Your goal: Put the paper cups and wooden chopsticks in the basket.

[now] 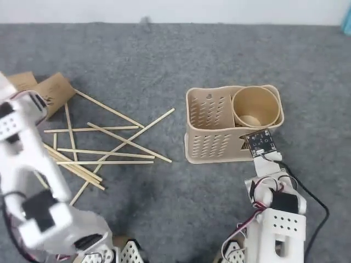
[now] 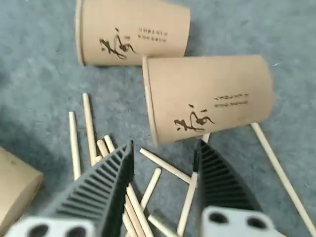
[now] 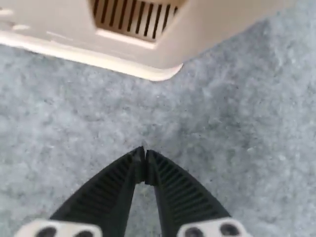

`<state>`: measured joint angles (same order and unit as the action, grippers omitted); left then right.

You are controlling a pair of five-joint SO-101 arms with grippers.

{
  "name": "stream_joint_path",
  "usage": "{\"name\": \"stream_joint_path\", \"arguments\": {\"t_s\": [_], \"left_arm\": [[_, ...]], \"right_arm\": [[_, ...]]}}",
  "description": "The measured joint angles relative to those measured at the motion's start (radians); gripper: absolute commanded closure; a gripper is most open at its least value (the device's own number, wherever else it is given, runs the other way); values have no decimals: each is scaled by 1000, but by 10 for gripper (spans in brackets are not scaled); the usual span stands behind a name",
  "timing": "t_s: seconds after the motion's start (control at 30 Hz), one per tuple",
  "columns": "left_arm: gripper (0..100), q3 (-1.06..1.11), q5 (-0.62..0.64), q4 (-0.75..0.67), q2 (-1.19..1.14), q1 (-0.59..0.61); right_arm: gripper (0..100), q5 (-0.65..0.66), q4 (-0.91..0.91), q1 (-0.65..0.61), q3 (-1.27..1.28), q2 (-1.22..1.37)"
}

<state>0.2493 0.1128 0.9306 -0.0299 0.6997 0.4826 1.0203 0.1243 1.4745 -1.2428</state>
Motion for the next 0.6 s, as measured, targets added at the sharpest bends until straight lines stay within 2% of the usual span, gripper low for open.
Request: {"name": "stream_joint_path", "arguments": {"t_s": [0.2, 0.37, 0.6], "left_arm": [[807, -195, 5, 0, -219, 21], [807, -285, 11, -14, -315, 17], [807, -298, 133, -109, -374, -15]], "right_arm": [[991, 2, 0, 0, 0, 0], [991, 2, 0, 0, 0, 0], [991, 2, 0, 0, 0, 0]]}}
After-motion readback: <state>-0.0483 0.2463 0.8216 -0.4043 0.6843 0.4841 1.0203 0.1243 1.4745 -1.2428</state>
